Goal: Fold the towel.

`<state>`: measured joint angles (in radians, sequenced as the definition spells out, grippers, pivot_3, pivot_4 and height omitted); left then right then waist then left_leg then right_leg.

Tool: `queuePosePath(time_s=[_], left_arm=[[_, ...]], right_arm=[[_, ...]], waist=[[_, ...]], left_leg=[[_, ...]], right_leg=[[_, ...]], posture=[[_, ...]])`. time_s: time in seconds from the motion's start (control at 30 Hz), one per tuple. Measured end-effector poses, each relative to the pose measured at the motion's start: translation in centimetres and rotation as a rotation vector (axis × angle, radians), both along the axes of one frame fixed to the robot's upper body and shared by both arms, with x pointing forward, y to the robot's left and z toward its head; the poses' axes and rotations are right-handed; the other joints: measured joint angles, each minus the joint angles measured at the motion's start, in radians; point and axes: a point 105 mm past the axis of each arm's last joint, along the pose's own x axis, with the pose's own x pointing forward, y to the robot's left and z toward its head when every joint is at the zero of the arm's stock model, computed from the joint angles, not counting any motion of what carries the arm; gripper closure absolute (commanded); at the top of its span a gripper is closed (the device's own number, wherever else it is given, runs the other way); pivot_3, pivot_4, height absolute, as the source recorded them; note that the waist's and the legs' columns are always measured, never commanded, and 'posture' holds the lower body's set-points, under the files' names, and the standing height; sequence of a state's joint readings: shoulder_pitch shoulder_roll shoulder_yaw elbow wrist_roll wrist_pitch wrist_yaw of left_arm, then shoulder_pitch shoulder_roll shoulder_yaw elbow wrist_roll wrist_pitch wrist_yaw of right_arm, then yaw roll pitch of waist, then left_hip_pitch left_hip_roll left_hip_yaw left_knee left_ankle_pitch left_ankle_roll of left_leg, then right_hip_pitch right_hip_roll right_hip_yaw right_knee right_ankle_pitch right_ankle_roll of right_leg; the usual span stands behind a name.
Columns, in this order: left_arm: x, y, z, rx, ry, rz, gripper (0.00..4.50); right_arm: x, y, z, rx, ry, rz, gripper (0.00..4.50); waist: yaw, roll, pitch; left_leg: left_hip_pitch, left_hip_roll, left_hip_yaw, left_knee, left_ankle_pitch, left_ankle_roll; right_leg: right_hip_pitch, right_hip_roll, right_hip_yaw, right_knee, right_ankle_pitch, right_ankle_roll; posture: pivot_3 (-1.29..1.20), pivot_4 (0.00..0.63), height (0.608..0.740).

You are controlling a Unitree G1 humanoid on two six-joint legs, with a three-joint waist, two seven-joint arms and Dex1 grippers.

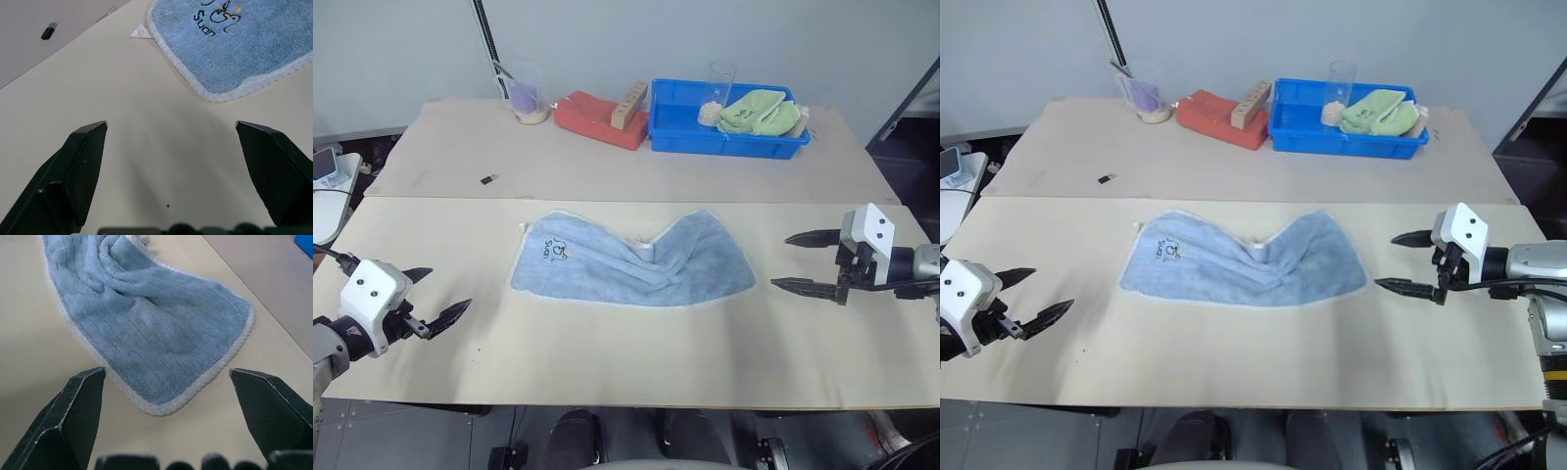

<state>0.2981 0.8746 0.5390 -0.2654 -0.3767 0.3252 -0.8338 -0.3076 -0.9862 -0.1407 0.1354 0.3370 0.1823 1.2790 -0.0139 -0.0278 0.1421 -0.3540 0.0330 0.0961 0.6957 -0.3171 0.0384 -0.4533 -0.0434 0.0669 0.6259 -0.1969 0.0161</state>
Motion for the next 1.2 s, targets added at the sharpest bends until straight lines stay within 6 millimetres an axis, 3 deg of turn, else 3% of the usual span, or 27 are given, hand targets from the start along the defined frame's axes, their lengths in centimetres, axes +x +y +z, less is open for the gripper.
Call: queuePosePath(time_s=[0.3, 0.8, 0.97, 1.2], left_arm=[[-0.4, -0.6, 1.4, -0.084, -0.052, -0.11, 0.0], [-1.0, -0.7, 0.7, -0.109, -0.01, -0.144, 0.0], [0.1, -0.6, 0.3, -0.032, 0.006, -0.147, 0.0], [1.3, -2.2, -1.6, 0.021, 0.064, -0.264, 0.0]], right_arm=[[0.2, 0.1, 0.2, -0.001, -0.023, -0.015, 0.02], [0.8, 0.8, 0.8, 0.03, -0.049, -0.029, 0.02], [0.7, 2.6, 1.7, 0.082, -0.063, 0.02, 0.02], [-1.5, 7.5, 3.6, 0.133, -0.018, 0.203, 0.02]], waist=[[0.0, 0.0, 0.0], [0.0, 0.0, 0.0], [0.001, 0.0, 0.0], [0.002, 0.0, 0.0]], left_leg=[[0.0, 0.0, 0.005, 0.0, 0.0, 0.0], [0.0, 0.0, 0.008, 0.0, 0.0, 0.0], [0.0, 0.0, 0.008, 0.0, 0.0, 0.0], [0.0, 0.0, 0.008, 0.0, 0.0, 0.0]], right_leg=[[0.0, 0.0, 0.0, 0.0, 0.0, 0.0], [0.0, 0.0, 0.0, 0.0, 0.0, 0.0], [-0.001, 0.0, 0.0, 0.0, 0.0, 0.0], [-0.002, 0.0, 0.0, 0.001, 0.0, 0.0]], posture=[[0.0, 0.15, 0.717], [0.0, 0.15, 0.717], [0.0, 0.15, 0.717], [0.0, 0.15, 0.717]])
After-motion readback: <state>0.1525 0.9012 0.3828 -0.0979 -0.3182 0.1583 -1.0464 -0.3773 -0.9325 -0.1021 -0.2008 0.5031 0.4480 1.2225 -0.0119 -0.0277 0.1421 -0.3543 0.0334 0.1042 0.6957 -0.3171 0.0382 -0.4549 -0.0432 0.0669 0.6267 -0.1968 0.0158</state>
